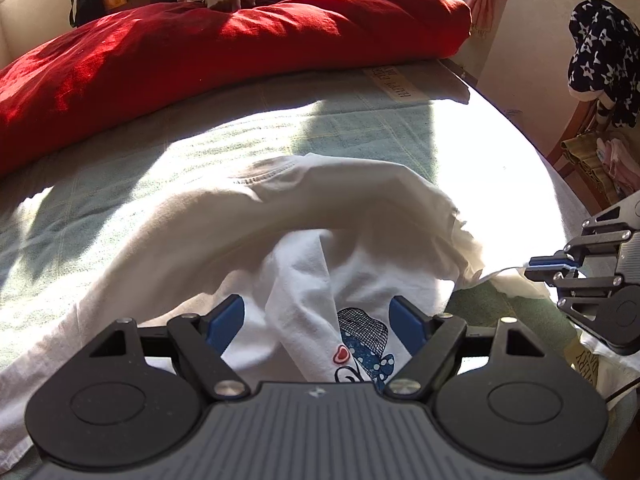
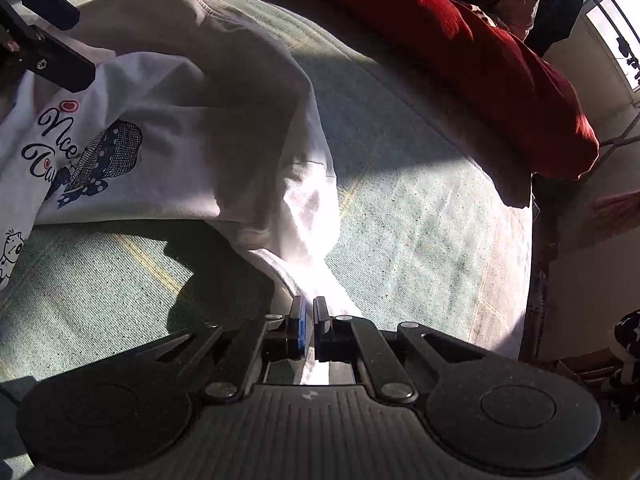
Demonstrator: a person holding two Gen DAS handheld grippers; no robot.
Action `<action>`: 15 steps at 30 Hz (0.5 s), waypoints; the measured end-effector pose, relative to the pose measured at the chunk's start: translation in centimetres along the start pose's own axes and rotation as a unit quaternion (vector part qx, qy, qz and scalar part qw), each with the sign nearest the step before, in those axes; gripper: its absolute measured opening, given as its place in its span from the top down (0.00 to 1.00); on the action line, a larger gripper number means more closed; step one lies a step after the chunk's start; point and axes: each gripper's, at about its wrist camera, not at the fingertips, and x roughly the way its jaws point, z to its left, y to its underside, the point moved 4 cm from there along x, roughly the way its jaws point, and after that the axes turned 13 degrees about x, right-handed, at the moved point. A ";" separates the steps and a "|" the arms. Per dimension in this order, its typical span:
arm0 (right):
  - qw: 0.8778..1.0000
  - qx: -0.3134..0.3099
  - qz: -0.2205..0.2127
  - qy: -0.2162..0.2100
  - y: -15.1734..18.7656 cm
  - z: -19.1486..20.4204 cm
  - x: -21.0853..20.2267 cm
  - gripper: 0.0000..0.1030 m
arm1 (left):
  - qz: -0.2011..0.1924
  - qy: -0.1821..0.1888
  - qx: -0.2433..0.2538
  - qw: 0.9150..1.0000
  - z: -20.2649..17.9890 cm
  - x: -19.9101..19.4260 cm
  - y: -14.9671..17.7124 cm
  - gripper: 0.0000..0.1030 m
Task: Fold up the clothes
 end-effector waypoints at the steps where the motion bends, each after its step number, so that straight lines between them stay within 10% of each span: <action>1: 0.999 0.012 0.016 -0.036 0.0 0.0 -0.1 0.97 | 0.000 -0.001 -0.001 1.000 0.1 0.2 -0.2 0.22; 5: 0.991 0.043 0.060 -0.108 0.4 0.4 0.1 0.96 | -0.004 -0.003 0.002 1.000 0.5 0.6 -1.0 0.22; 15: 0.974 0.187 -0.006 -0.131 -7.0 -5.2 1.1 0.88 | -0.015 -0.008 -0.047 0.999 4.1 1.7 -1.1 0.22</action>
